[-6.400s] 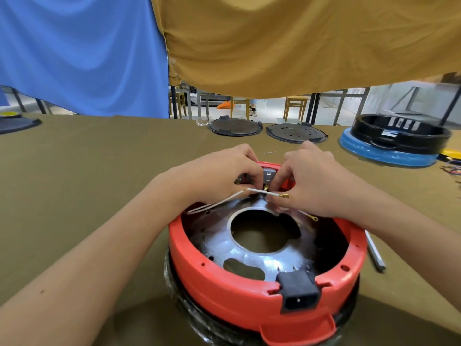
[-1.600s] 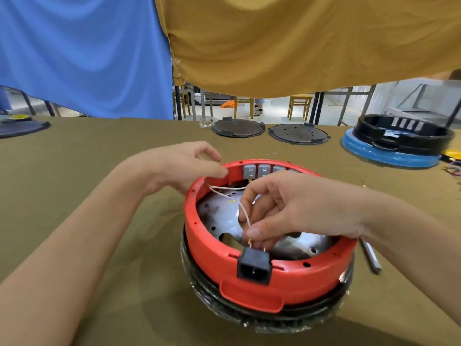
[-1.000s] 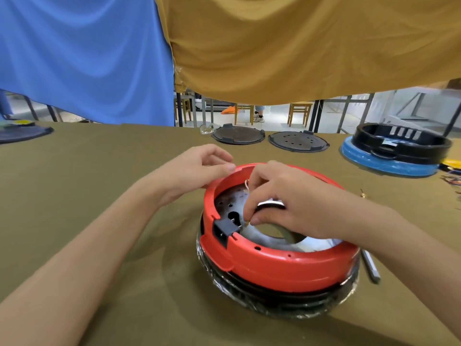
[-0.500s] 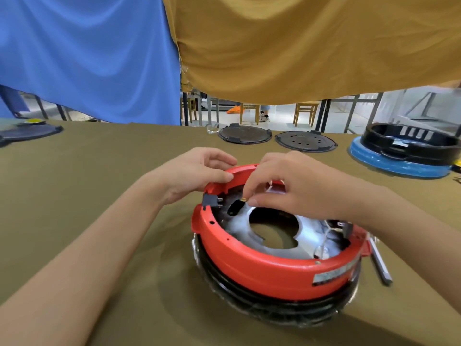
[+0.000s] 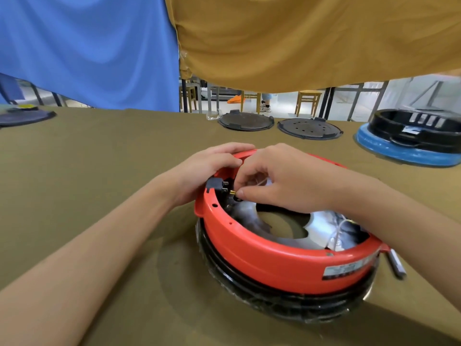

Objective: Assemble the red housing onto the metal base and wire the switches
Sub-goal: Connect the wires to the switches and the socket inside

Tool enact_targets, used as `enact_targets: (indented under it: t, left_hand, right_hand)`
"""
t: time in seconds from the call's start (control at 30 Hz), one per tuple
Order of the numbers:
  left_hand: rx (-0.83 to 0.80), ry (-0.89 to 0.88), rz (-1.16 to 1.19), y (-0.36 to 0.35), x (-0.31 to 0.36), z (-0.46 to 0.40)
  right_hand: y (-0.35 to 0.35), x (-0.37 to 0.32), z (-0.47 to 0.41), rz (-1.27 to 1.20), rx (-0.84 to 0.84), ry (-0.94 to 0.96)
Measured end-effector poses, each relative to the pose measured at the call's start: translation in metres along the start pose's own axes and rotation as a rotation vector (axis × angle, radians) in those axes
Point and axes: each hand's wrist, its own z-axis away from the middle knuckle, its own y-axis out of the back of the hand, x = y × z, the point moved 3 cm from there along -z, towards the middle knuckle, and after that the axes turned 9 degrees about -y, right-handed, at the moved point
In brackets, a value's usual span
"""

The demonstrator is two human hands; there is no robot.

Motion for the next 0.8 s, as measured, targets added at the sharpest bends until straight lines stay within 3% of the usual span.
enact_targets:
  t: [0.8]
  left_hand:
    - [0.089, -0.004, 0.053, -0.0094, 0.0037, 0.0052]
  right_hand:
    - [-0.0016, -0.0085, -0.0008, 0.08, -0.012, -0.032]
